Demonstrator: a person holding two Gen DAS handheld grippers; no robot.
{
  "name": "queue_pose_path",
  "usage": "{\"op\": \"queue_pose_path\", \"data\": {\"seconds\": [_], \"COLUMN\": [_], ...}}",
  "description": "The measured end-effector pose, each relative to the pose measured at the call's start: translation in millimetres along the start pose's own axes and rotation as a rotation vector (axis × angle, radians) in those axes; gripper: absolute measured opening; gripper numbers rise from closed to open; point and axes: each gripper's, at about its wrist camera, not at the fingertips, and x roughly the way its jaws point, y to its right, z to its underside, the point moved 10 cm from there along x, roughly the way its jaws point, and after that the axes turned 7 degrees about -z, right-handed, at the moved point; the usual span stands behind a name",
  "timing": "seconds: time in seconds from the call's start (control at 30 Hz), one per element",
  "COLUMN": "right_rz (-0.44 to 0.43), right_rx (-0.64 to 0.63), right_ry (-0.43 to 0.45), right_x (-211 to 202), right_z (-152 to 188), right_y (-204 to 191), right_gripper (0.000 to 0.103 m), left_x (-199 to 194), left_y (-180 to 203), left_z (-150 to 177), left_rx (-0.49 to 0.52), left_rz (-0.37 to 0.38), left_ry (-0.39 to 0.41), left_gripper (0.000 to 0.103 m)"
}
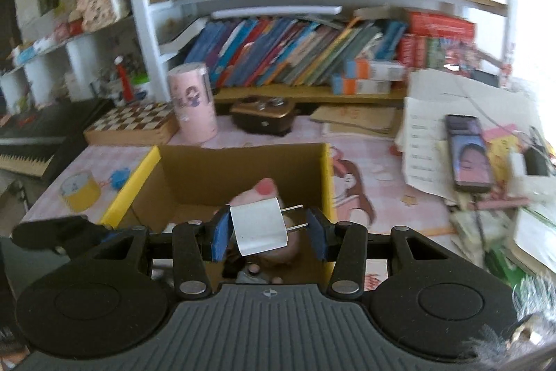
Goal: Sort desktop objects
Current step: 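Open the left gripper over the yellow box while the right gripper releases the plug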
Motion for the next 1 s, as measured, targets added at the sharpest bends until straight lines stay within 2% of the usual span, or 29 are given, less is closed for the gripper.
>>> {"op": "queue_pose_path", "data": {"seconds": [0.23,0.5,0.6,0.63,0.77,1.0], "right_rz": [-0.076,-0.121,-0.131,-0.131,-0.141,-0.145], "right_rx": [-0.076,-0.093,-0.107,-0.110,-0.091,-0.038], "right_ry": [-0.147,-0.318,-0.361,-0.368,-0.355,-0.231], "right_x": [61.3,115.0,127.6,129.7,127.8,96.5], "right_z": [2.8,18.1,20.8,21.6,20.2,-2.3], "right_y": [-21.4,-27.4,-31.0,-31.7,-32.4,-29.3], "right_gripper": [0.044,0.044,0.044,0.044,0.053,0.055], "left_x": [12.1,13.5,13.5,13.0,6.0,-17.5], "left_y": [-8.3,-4.9,-6.9,-8.9,-16.2,-22.0], "left_z": [2.5,0.8,1.4,1.3,-3.5,-15.1], "left_rx": [-0.043,-0.033,-0.047,-0.048,-0.041,-0.088], "left_rz": [-0.009,0.000,-0.007,-0.023,-0.064,-0.070], "left_ry": [-0.058,-0.065,-0.062,-0.057,-0.004,0.058], "left_gripper": [0.060,0.061,0.065,0.070,0.076,0.081]}}
